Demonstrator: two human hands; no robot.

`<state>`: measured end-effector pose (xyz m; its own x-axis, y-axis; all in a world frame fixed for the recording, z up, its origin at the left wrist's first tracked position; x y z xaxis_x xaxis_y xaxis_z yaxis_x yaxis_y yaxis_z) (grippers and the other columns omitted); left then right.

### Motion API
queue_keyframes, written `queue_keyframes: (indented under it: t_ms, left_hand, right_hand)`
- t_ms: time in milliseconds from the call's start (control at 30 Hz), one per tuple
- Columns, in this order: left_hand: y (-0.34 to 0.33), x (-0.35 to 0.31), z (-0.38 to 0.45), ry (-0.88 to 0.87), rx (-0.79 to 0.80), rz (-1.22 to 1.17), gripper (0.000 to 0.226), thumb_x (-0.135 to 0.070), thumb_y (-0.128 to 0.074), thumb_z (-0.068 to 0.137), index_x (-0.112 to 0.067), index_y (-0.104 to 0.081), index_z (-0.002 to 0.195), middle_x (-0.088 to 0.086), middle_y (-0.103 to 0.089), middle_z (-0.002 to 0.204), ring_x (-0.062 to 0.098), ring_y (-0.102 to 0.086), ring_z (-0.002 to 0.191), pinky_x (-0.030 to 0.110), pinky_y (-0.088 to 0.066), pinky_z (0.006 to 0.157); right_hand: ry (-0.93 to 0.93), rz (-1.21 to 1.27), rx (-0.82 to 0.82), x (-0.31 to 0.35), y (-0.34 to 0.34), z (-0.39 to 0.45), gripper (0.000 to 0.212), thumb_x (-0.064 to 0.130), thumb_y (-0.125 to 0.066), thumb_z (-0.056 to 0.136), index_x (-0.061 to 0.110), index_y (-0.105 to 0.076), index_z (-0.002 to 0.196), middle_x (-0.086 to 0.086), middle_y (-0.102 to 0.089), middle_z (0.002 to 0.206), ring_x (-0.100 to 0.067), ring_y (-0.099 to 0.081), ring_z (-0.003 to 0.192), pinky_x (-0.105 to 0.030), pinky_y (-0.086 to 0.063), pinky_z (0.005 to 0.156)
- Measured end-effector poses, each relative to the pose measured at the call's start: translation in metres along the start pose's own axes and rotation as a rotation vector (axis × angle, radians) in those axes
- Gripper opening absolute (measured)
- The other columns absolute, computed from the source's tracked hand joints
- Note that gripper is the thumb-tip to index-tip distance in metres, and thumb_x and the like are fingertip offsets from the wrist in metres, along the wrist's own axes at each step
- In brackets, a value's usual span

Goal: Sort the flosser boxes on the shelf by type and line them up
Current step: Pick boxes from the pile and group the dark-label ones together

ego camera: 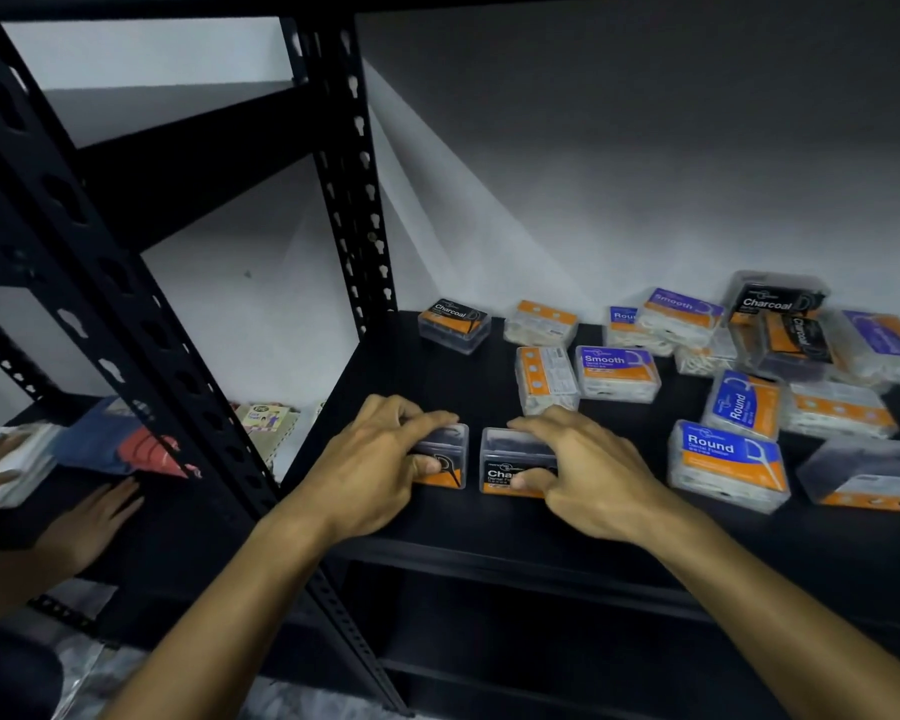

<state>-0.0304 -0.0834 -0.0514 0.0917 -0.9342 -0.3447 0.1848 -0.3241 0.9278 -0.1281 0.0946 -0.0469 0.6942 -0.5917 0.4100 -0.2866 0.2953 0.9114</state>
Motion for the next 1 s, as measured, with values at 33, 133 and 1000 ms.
queue_keyframes:
  t_ms: [33, 133, 1000]
  left_hand:
    - [-0.0002, -0.0004, 0.0005, -0.007, 0.003, 0.001, 0.051, -0.031, -0.055, 0.096, -0.04, -0.039, 0.144, -0.012, -0.041, 0.124, 0.004, -0.031, 0.121, 0.025, -0.039, 0.094]
    - [-0.0009, -0.0003, 0.0012, -0.021, 0.007, 0.0, 0.052, -0.03, -0.056, 0.096, -0.039, -0.039, 0.144, -0.012, -0.042, 0.124, 0.004, -0.032, 0.12, 0.025, -0.039, 0.093]
    - [-0.0006, 0.004, -0.0002, -0.022, 0.01, -0.004, 0.059, -0.037, -0.055, 0.095, -0.035, -0.029, 0.148, -0.016, -0.038, 0.134, 0.001, -0.025, 0.128, 0.025, -0.036, 0.099]
  right_hand:
    - [0.004, 0.0, -0.005, 0.0009, -0.0007, -0.001, 0.059, 0.043, -0.06, 0.087, 0.032, -0.037, 0.14, 0.011, -0.045, 0.133, -0.012, -0.041, 0.125, -0.036, -0.038, 0.1]
    - [0.009, -0.001, -0.019, 0.0033, -0.0026, -0.0025, 0.058, 0.043, -0.059, 0.087, 0.033, -0.036, 0.14, 0.011, -0.045, 0.133, -0.012, -0.041, 0.126, -0.036, -0.038, 0.098]
    - [0.025, 0.025, -0.032, 0.0057, -0.0076, -0.0041, 0.062, 0.042, -0.057, 0.089, 0.033, -0.029, 0.144, 0.011, -0.039, 0.129, -0.011, -0.04, 0.123, -0.035, -0.039, 0.098]
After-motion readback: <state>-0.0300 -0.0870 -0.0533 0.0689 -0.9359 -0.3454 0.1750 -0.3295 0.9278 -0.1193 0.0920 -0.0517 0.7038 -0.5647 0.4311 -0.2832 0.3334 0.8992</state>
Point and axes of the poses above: each hand's wrist, its own z-axis towards the middle knuckle, its own y-axis out of the back of the hand, x = y × z, the point moved 4 cm from there along z, towards the middle knuckle
